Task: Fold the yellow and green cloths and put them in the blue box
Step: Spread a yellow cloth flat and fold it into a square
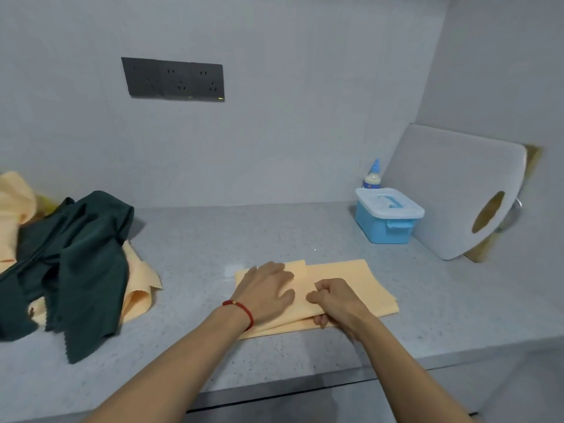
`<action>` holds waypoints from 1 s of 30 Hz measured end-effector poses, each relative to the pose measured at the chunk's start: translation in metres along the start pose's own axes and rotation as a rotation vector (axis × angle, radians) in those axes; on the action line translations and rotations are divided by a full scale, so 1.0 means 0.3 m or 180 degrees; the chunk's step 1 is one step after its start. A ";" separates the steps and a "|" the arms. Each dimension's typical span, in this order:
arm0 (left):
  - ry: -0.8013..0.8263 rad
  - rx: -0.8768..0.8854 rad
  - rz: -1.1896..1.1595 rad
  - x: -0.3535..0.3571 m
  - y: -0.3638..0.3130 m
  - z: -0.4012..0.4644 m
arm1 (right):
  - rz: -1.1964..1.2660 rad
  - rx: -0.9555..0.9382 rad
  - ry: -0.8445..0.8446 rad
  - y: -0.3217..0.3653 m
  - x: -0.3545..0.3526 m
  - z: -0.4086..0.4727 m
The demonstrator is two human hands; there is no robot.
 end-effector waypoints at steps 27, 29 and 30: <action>0.1406 0.0104 0.1075 0.122 -0.032 0.080 | -0.3337 0.0048 -0.0491 0.049 -0.376 0.196; 0.1334 0.0229 0.0889 0.133 -0.054 0.092 | -0.3135 -0.0026 -0.0562 0.068 -0.393 0.206; 0.1315 0.0228 0.0703 0.144 -0.061 0.096 | -0.2983 -0.0100 -0.0591 0.078 -0.402 0.205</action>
Point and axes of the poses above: each hand's wrist, its own z-axis towards the middle knuckle, its own x-axis out of the palm, y = z × x, the point moved 9 cm from there along z, towards the middle knuckle, and after that the axes turned 1 degree about -x, right-handed, at the moved point
